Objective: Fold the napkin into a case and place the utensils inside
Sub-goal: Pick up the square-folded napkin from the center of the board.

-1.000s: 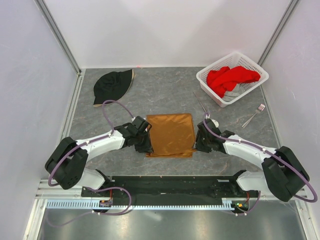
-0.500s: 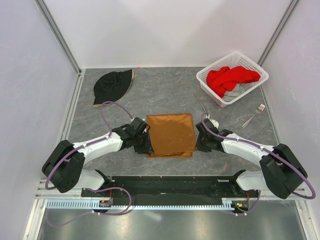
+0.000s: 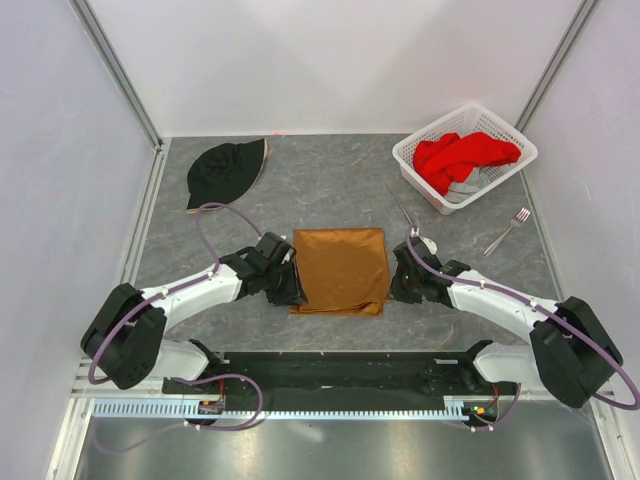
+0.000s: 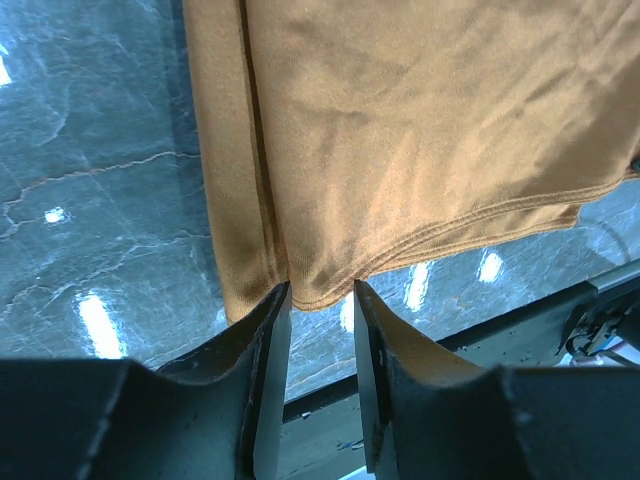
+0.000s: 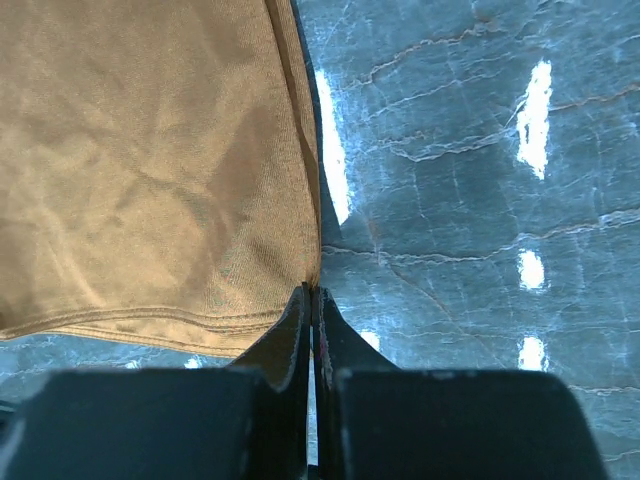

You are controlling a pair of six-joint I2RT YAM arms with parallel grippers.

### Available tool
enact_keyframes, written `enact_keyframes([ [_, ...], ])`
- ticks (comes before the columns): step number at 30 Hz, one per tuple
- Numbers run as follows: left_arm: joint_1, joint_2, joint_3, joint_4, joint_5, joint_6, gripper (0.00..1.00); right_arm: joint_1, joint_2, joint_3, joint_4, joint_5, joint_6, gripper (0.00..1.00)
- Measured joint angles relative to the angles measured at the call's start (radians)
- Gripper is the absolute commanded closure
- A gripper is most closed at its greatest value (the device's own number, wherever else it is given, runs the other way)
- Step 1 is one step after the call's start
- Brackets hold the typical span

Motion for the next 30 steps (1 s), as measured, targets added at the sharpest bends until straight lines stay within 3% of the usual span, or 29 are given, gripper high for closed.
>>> enact_keyframes([
  [1,0.004,0.000,0.000,0.000,0.001,0.000,0.62,0.000,-0.001,0.000,-0.002,-0.001,0.000,0.84],
  [3,0.006,0.000,0.000,0.000,0.002,0.000,0.62,0.001,0.001,-0.002,-0.008,-0.003,-0.003,0.70],
  [4,0.006,0.000,0.000,0.000,0.003,0.000,0.62,0.000,0.002,-0.003,-0.016,-0.003,-0.006,0.59],
  [5,0.006,0.000,0.000,0.000,0.007,0.000,0.62,0.001,0.005,-0.003,-0.023,-0.003,-0.009,0.57],
  [18,0.006,-0.014,0.000,0.007,0.034,0.000,0.63,0.022,0.039,0.011,-0.074,0.021,0.038,0.59],
  [25,0.006,-0.037,-0.016,0.031,0.052,0.000,0.63,0.034,0.075,0.044,-0.118,0.063,0.120,0.68],
  [30,0.006,-0.061,-0.043,0.043,0.052,0.000,0.63,0.047,0.134,0.098,-0.171,0.086,0.167,0.67],
])
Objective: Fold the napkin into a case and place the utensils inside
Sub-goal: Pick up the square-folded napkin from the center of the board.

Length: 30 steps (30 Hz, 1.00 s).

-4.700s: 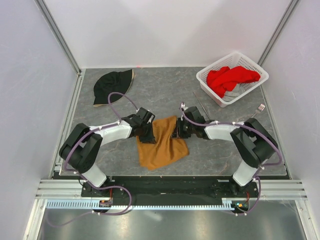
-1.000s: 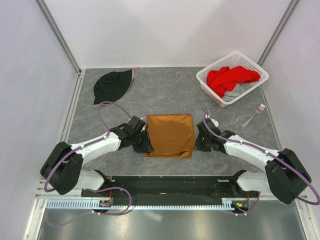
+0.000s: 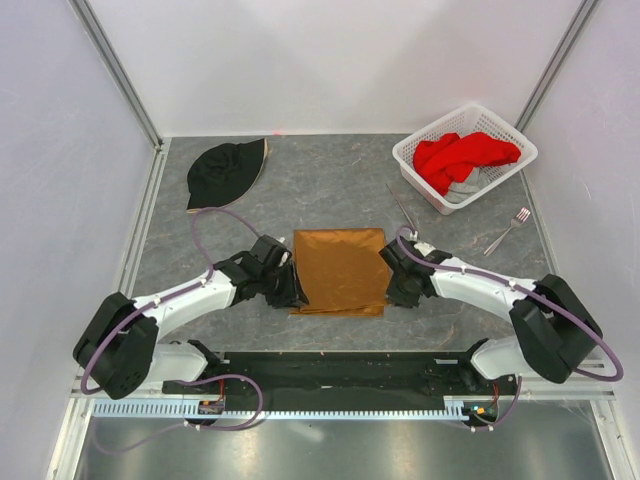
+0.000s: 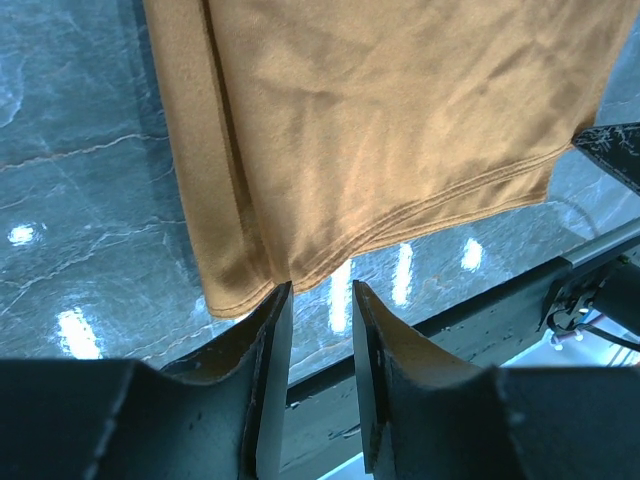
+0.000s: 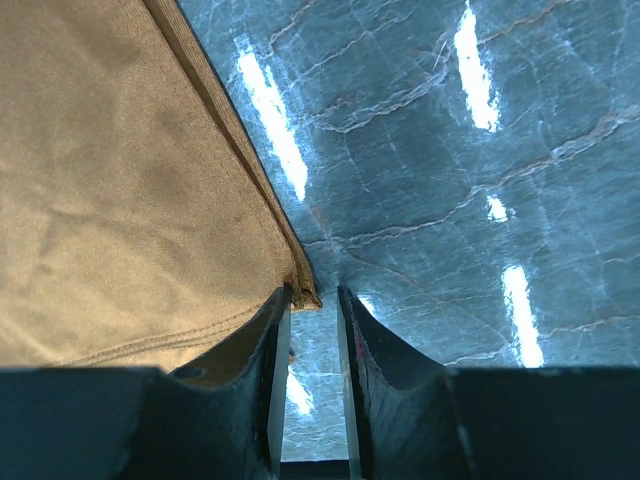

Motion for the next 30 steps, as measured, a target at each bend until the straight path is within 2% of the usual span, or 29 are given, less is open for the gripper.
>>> enact_keyframes([
  [7,0.000,-0.006,-0.022,0.010,0.011,0.000,0.63,0.031,0.050,0.048,-0.045,0.039,0.045,0.67],
  [9,0.000,-0.009,-0.022,0.013,0.019,0.000,0.62,0.033,0.058,0.054,-0.052,0.043,0.055,0.71],
  [10,0.000,-0.010,-0.022,0.015,0.021,0.000,0.62,0.034,0.059,0.055,-0.053,0.045,0.058,0.75],
  [11,0.000,-0.011,-0.023,0.017,0.023,0.000,0.62,0.035,0.059,0.055,-0.052,0.046,0.063,0.85],
  [12,0.000,-0.013,-0.023,0.019,0.024,0.000,0.61,0.035,0.059,0.055,-0.050,0.046,0.066,0.92],
  [14,0.000,-0.017,-0.027,0.025,0.027,0.000,0.60,0.036,0.059,0.050,-0.027,0.042,0.077,1.00],
  [22,0.000,-0.023,-0.035,0.026,0.046,0.000,0.56,0.037,0.027,0.013,0.050,0.028,0.073,1.00],
  [30,0.029,0.025,0.010,-0.002,0.039,0.009,0.60,0.042,-0.037,0.006,0.045,0.030,0.037,1.00],
])
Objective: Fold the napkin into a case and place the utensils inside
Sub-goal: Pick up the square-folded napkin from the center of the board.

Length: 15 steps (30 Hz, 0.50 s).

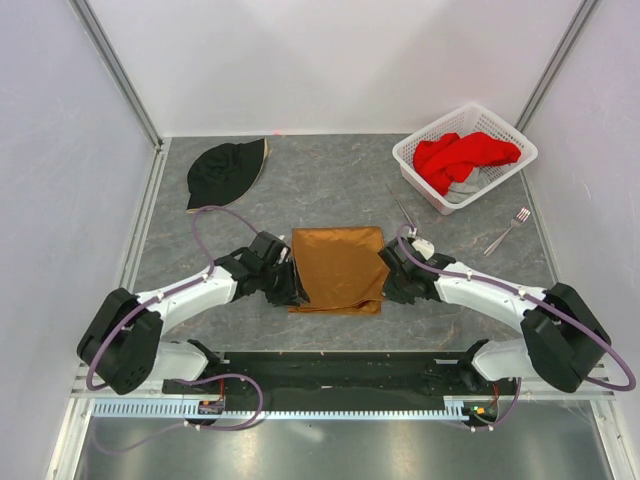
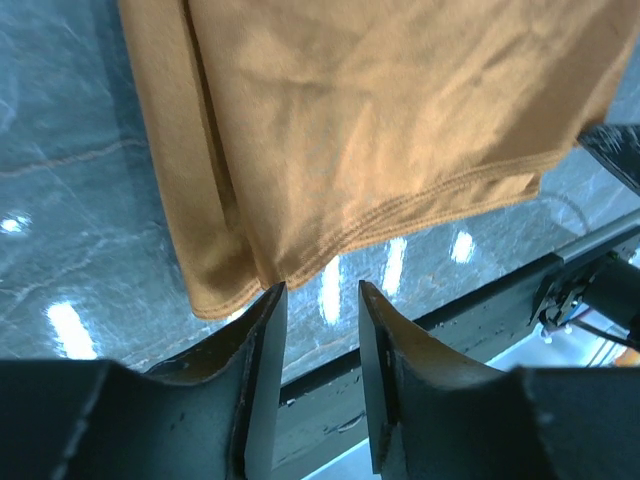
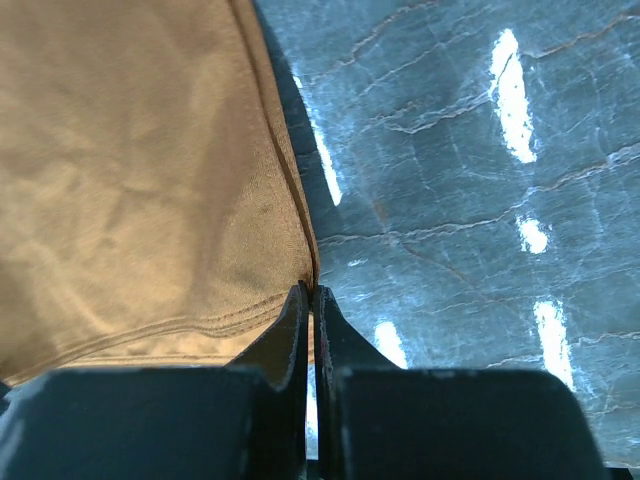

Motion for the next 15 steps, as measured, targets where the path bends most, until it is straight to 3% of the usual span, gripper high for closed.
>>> enact_keyframes([
  [15,0.021,0.097,0.027,-0.025,-0.042,0.037,0.63,0.000,-0.019,0.000,0.005,0.001,-0.021,1.00],
])
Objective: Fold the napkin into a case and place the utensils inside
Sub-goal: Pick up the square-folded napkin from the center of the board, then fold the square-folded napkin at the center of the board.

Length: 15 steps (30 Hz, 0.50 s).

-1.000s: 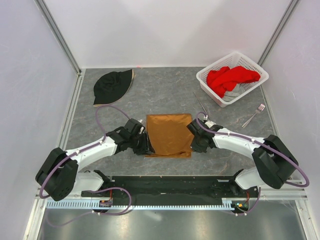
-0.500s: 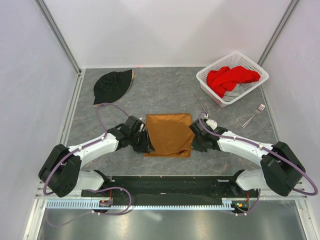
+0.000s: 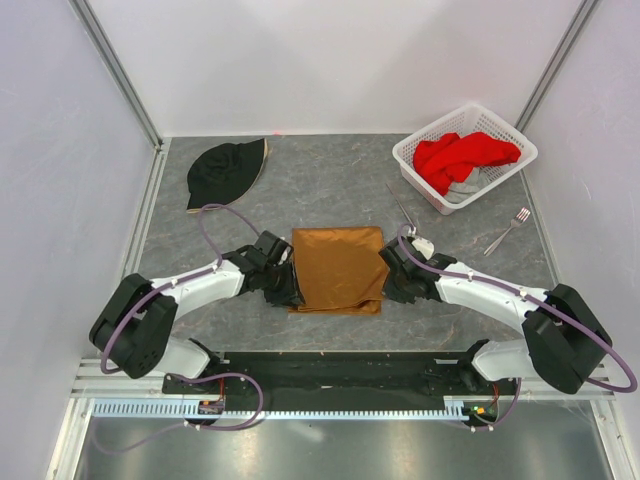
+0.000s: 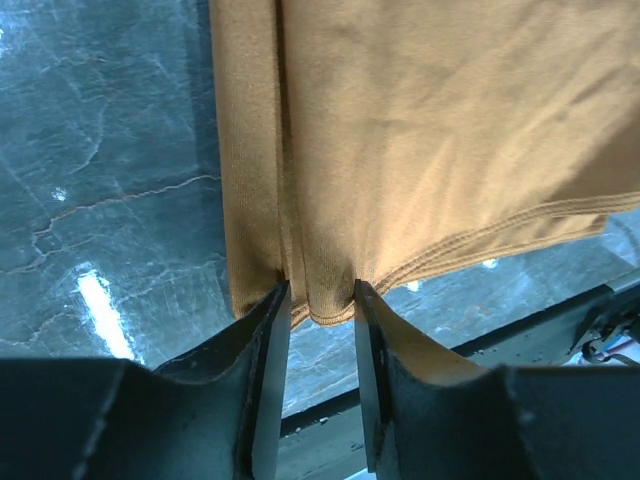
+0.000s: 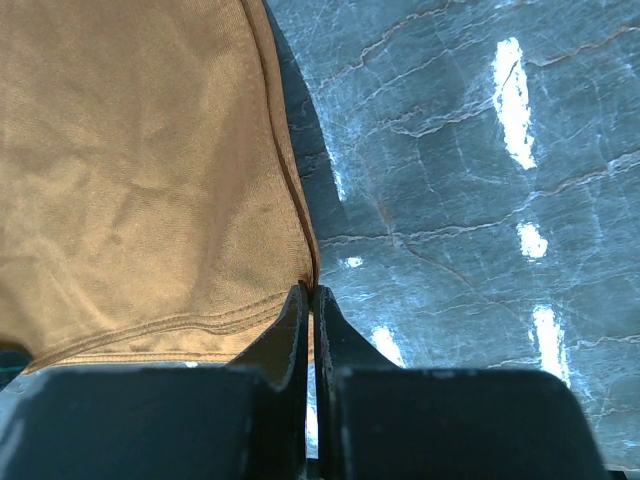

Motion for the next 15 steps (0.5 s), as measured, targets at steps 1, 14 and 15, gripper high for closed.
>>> enact_keyframes([
  [1,0.000,0.008,0.000,0.000,0.000,0.001,0.66,0.000,0.000,0.000,0.001,0.000,0.000,1.00],
  [14,0.039,-0.062,0.030,-0.008,0.009,0.010,0.98,-0.020,0.000,0.033,-0.007,-0.002,-0.061,1.00],
  [15,0.060,-0.069,0.055,-0.018,0.014,0.012,0.98,-0.029,0.000,0.054,-0.007,-0.002,-0.077,1.00],
])
